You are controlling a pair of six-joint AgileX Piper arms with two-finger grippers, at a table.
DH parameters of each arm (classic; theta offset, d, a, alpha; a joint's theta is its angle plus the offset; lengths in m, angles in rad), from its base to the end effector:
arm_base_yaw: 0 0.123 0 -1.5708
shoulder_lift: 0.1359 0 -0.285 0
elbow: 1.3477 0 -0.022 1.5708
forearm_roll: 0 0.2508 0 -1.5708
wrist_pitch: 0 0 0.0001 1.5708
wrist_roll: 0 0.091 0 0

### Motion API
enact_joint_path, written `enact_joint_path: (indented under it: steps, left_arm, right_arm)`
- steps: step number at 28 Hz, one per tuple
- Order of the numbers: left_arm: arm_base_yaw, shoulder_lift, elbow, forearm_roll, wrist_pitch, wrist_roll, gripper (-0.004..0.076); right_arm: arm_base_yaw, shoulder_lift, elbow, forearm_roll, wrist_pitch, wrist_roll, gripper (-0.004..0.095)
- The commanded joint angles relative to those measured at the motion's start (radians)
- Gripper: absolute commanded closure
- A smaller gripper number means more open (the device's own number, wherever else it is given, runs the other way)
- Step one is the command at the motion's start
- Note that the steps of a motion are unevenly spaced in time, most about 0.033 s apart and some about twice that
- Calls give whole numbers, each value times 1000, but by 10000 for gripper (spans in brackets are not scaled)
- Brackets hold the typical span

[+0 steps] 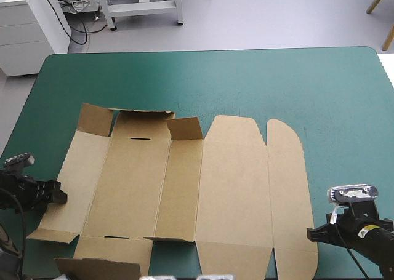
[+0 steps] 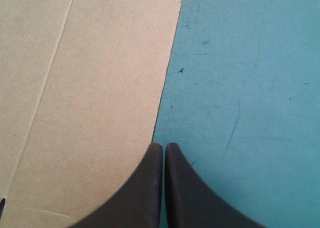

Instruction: Fold the box

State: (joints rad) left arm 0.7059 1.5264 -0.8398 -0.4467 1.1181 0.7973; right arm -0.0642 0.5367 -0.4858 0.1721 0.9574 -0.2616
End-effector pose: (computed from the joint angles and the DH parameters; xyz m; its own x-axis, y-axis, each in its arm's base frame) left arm 0.2031 0.1266 0.2001 -0.9788 -0.1599 -0.1283 -0.1006 0.9199 -0.3791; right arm 0.0825 0.0075 0.2602 -0.7765 -0.1100 -0.6204 -0.1489 0.9888 0.0111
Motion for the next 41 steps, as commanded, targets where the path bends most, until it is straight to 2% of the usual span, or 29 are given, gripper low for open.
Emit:
enact_joint_path:
  steps: [1, 5, 27, 41]
  left_arm:
    - [-8, 78, 14, -141, 97, 56, 229]
    - [-8, 111, 14, -145, 162, 58, 229]
    - [-10, 109, 49, -226, 162, 108, 234]
    - [-50, 109, 32, -184, 162, 94, 529]
  right_arm:
    - [-6, 6, -24, 9, -45, 1, 910]
    - [-6, 6, -24, 9, -45, 1, 910]
    - [-6, 6, -24, 9, -45, 1, 911]
    - [-6, 6, -24, 9, -45, 1, 910]
